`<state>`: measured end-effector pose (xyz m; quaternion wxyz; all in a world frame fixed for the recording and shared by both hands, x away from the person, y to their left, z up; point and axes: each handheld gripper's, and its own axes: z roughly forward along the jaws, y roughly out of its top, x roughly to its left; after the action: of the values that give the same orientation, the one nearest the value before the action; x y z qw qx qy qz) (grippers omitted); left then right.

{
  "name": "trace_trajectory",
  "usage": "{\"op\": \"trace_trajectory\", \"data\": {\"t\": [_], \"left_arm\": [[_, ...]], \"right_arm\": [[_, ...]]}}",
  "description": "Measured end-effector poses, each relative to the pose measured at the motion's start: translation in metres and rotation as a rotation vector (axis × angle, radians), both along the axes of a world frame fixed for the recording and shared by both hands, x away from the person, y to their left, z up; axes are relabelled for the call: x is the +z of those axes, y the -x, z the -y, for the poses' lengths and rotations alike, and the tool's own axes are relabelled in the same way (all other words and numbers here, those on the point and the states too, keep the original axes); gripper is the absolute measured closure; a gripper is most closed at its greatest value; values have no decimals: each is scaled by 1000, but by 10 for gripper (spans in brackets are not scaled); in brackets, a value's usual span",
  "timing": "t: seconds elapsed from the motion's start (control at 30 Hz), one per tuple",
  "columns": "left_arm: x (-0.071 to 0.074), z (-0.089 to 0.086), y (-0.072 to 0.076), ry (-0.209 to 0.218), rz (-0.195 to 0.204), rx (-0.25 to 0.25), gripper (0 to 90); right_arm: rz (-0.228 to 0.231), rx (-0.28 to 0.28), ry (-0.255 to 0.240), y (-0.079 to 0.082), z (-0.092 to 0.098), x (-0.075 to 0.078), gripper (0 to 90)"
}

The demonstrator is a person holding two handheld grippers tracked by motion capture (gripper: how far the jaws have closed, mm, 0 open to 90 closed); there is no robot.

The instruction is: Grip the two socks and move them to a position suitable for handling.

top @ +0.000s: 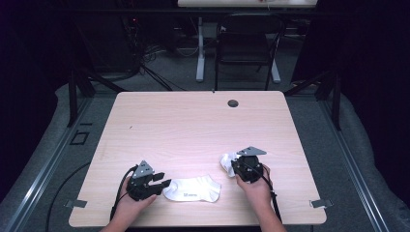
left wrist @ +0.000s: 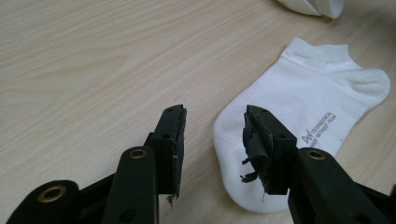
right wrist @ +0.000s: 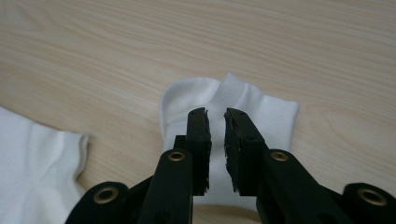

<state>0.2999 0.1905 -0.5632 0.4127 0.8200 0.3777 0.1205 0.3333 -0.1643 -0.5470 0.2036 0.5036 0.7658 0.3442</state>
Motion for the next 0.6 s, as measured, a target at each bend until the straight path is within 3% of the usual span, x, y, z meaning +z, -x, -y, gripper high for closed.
{"op": "trace_trajectory", "data": {"t": [0.3, 0.6], "left_arm": [[-1, 1, -1, 0, -1, 2, 578], [-1, 0, -5, 9, -6, 9, 573]], "right_arm": [[-50, -26, 36, -19, -4, -15, 799], [-73, -7, 26, -27, -13, -24, 812]]}}
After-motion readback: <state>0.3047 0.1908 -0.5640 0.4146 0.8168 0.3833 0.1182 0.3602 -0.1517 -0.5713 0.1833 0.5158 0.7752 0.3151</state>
